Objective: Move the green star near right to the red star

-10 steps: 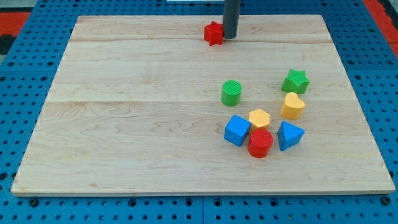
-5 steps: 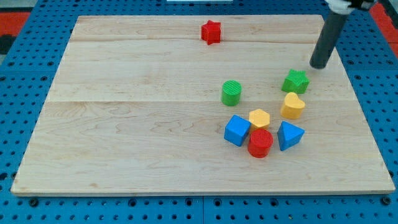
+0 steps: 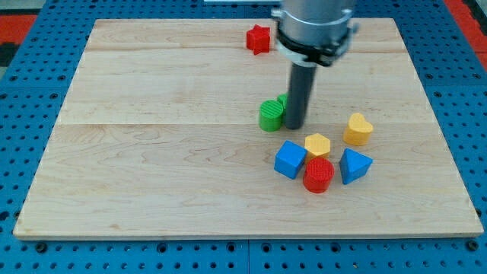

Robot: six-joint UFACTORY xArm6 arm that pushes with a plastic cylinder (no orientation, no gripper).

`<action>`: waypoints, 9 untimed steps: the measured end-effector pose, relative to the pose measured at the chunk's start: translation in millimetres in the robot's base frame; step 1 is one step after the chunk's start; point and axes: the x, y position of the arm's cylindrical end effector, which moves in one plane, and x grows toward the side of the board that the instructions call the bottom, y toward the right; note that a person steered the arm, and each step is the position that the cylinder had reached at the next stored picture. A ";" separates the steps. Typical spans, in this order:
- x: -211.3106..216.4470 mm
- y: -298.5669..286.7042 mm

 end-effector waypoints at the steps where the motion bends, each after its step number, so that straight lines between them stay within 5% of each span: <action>1: -42.5 24.7; 2: -90.0 25.8; 4: -72.6 -39.1; 7: -126.5 70.8; 9: -109.6 42.5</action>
